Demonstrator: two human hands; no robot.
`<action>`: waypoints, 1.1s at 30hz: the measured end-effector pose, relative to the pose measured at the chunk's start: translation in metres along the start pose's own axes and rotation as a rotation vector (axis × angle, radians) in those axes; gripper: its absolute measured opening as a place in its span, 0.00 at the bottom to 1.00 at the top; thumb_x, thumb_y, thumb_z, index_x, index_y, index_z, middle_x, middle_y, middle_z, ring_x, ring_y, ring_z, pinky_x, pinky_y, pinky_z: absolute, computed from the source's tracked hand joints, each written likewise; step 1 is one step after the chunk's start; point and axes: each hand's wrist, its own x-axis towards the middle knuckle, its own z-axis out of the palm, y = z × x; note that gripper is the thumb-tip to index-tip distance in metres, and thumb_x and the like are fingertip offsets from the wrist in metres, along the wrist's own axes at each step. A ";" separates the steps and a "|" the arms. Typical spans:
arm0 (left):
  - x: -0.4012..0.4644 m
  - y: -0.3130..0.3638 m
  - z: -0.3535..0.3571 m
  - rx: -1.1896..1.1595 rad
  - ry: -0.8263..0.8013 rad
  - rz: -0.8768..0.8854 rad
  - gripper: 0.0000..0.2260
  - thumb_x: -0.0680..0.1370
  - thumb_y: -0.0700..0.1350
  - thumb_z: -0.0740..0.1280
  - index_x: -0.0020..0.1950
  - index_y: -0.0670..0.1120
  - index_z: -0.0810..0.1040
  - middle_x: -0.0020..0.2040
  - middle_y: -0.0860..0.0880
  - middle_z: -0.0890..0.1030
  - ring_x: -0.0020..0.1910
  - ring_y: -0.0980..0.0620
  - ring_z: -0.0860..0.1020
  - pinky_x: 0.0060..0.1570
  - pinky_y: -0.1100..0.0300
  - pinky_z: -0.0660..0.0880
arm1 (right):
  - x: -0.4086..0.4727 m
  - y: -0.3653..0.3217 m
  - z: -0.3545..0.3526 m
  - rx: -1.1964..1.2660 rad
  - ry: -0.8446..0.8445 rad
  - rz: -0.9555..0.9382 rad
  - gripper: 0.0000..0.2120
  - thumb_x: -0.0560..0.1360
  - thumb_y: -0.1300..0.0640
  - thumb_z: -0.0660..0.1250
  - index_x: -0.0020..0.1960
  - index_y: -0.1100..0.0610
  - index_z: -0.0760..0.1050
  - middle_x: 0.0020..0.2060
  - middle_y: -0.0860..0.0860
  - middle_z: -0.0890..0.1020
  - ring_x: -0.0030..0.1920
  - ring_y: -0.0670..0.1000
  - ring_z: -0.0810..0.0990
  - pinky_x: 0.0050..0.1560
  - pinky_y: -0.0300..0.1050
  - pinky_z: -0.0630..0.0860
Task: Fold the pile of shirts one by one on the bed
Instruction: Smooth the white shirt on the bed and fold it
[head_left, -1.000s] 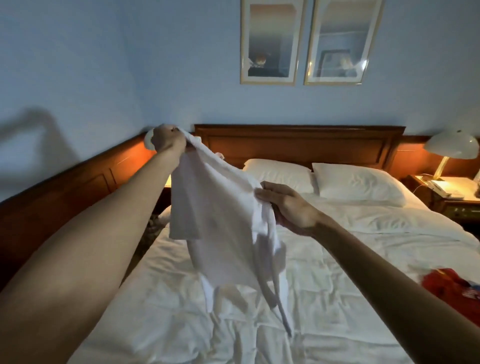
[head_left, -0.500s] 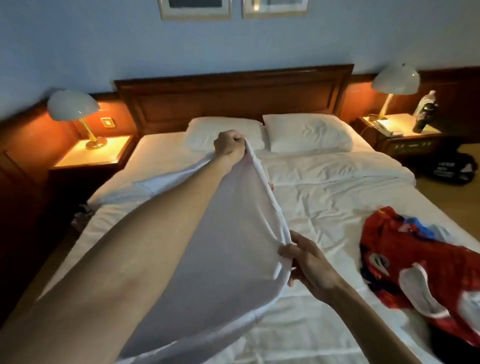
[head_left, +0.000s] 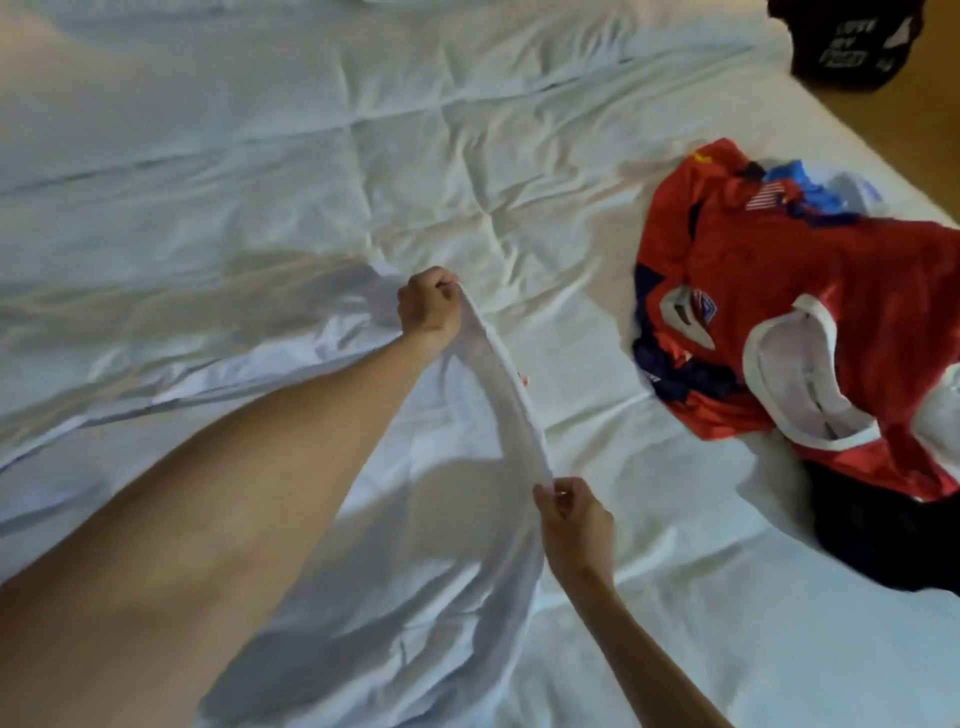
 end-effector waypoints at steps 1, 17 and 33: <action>0.003 -0.001 0.010 0.024 -0.003 0.014 0.12 0.77 0.36 0.60 0.49 0.43 0.83 0.52 0.45 0.84 0.54 0.45 0.79 0.45 0.65 0.67 | 0.002 0.003 0.004 -0.057 -0.020 -0.012 0.11 0.77 0.44 0.66 0.47 0.52 0.75 0.37 0.47 0.81 0.42 0.54 0.80 0.43 0.48 0.75; -0.069 -0.038 0.042 0.017 -0.210 0.367 0.25 0.77 0.36 0.67 0.74 0.41 0.69 0.76 0.42 0.66 0.74 0.45 0.67 0.70 0.57 0.65 | 0.018 0.012 -0.018 -0.130 0.088 -0.052 0.19 0.78 0.50 0.66 0.65 0.58 0.72 0.52 0.60 0.83 0.53 0.64 0.79 0.49 0.53 0.73; -0.316 -0.167 -0.055 0.173 -0.234 0.274 0.11 0.74 0.52 0.64 0.50 0.49 0.81 0.46 0.51 0.79 0.46 0.47 0.78 0.46 0.51 0.75 | -0.099 0.040 0.011 -0.060 -0.070 0.160 0.12 0.81 0.57 0.60 0.51 0.66 0.76 0.49 0.64 0.82 0.52 0.64 0.79 0.49 0.52 0.73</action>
